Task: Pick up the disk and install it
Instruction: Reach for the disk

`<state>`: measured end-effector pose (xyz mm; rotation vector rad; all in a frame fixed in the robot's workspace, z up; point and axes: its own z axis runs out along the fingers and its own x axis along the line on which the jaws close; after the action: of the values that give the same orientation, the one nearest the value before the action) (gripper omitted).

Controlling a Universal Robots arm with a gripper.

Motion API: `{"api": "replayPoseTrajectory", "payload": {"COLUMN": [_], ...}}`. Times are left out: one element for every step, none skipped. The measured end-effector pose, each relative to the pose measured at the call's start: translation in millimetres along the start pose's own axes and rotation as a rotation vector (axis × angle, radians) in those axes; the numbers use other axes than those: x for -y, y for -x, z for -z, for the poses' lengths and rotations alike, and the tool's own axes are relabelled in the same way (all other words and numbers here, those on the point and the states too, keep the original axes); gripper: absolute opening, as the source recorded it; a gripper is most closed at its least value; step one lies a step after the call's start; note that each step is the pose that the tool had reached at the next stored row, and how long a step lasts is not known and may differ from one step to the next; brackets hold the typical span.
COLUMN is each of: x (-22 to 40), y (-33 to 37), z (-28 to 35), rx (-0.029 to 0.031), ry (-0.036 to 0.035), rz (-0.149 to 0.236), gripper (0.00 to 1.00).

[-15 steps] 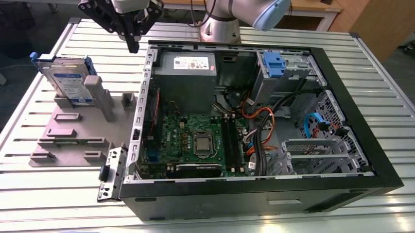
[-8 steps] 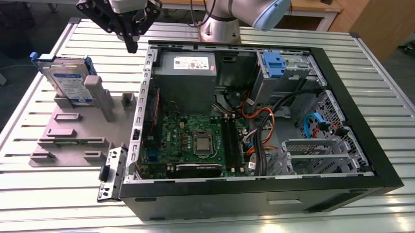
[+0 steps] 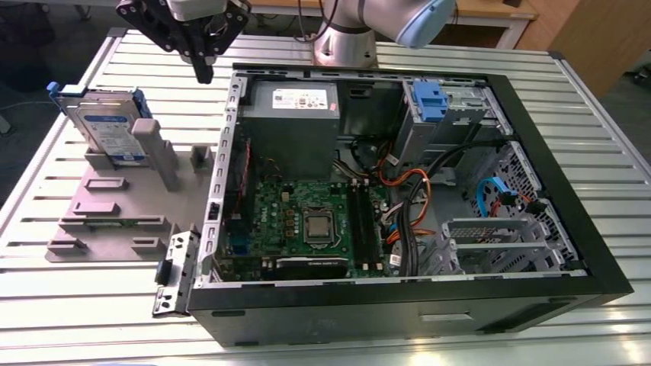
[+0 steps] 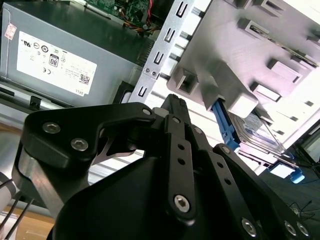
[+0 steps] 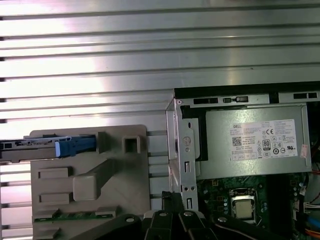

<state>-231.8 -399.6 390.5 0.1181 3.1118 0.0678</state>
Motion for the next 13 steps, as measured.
{"api": "replayPoseTrajectory", "payload": {"x": [0.0, 0.0, 0.1, 0.1, 0.1, 0.2, 0.2, 0.2, 0.2, 0.3, 0.3, 0.3, 0.4], "y": [-0.3, -0.5, -0.9, -1.4, -1.7, -2.0, -2.5, -2.8, -3.0, -3.5, -4.0, -4.2, -5.6], "z": [0.0, 0.0, 0.0, -0.1, -0.1, -0.1, -0.1, -0.1, -0.2, -0.2, -0.2, -0.2, -0.3], "rx": [0.0000, 0.0000, 0.0000, 0.0000, 0.0000, 0.0000, 0.0000, 0.0000, 0.0000, 0.0000, 0.0001, 0.0000, 0.0000], "ry": [0.0000, 0.0000, 0.0000, 0.0000, 0.0000, 0.0000, 0.0001, 0.0000, 0.0000, 0.0000, 0.0001, 0.0000, 0.0000], "rz": [0.000, 0.000, 0.000, 0.000, 0.000, 0.000, 0.000, 0.000, 0.000, 0.000, 0.000, 0.000, 0.000], "gripper": [0.11, 0.11, 0.11, 0.11, 0.11, 0.11, 0.11, 0.11, 0.11, 0.11, 0.11, 0.11, 0.11]}}
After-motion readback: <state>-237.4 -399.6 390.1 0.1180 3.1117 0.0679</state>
